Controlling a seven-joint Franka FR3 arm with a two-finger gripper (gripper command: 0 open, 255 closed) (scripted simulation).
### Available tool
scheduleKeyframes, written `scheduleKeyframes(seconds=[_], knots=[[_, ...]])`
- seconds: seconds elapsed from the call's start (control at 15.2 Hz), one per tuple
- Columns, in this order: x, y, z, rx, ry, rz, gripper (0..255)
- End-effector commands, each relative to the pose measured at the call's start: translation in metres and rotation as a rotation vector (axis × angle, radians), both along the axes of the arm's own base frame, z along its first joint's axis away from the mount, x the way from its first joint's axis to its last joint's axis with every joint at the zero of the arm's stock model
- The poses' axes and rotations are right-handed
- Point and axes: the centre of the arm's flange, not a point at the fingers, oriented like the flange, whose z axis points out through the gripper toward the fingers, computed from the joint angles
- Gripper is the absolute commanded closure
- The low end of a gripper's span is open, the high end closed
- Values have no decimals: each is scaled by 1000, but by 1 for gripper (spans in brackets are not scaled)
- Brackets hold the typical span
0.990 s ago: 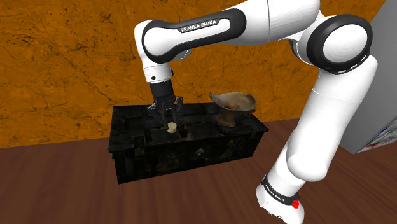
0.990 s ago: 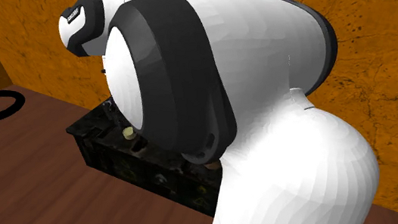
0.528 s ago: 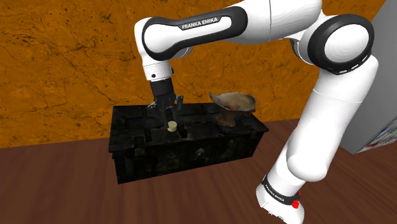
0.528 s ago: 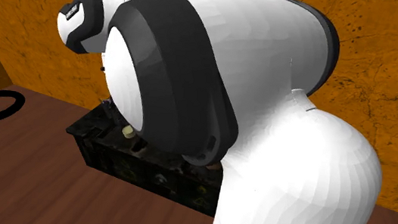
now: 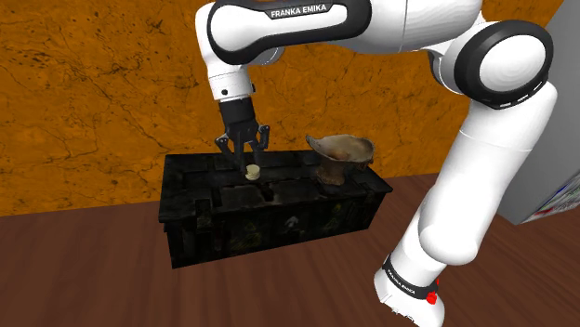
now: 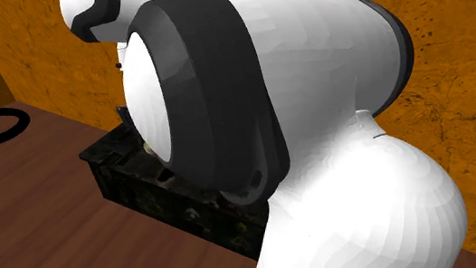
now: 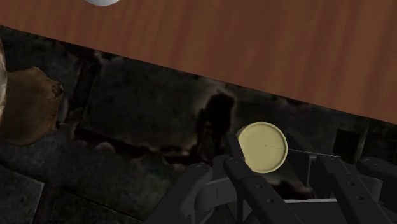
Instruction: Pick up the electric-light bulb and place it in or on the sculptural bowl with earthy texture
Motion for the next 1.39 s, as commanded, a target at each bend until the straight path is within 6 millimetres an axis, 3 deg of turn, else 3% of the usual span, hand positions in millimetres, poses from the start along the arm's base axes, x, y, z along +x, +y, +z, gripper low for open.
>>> scheduleKeyframes(seconds=[0.0,1.32], knots=[[0,0,10,0,0,0,255],[0,0,116,0,0,0,255]])
